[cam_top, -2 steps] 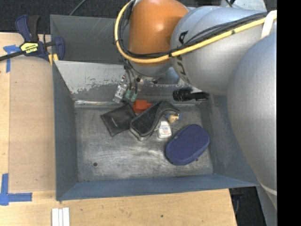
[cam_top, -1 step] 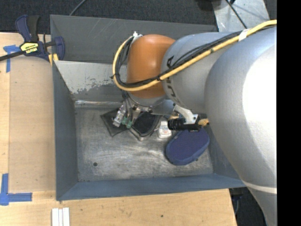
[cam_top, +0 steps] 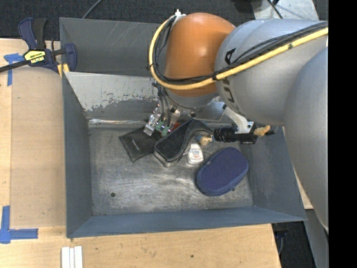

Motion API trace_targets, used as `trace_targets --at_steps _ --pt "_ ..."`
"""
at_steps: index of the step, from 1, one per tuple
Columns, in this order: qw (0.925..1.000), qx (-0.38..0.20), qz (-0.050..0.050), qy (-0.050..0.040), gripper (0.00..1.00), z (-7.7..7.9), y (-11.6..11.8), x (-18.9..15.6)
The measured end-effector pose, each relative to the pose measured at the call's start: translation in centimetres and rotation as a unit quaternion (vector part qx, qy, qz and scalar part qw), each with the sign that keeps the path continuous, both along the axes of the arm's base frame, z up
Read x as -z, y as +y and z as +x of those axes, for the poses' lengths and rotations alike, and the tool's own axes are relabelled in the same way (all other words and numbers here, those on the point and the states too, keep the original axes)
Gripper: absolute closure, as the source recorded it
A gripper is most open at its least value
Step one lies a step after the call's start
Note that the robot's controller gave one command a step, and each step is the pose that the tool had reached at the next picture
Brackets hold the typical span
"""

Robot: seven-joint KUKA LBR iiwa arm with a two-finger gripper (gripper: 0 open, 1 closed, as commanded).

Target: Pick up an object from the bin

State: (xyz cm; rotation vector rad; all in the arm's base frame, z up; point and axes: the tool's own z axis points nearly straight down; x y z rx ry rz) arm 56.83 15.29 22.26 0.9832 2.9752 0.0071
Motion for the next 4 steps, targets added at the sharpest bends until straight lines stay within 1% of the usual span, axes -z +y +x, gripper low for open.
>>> trace_targets --at_steps 1,2,3,4 --pt "0.9996 0.027 -0.002 0.0079 1.0 -1.7 -1.8 11.1" --pt "0.9997 0.026 0.0 0.0007 1.0 -2.1 -1.8 -0.1" --pt "0.996 -0.09 -0.002 0.0061 1.0 0.1 -2.6 13.5" --pt "0.9961 -0.088 -0.001 -0.0001 1.0 0.0 -2.5 5.4"
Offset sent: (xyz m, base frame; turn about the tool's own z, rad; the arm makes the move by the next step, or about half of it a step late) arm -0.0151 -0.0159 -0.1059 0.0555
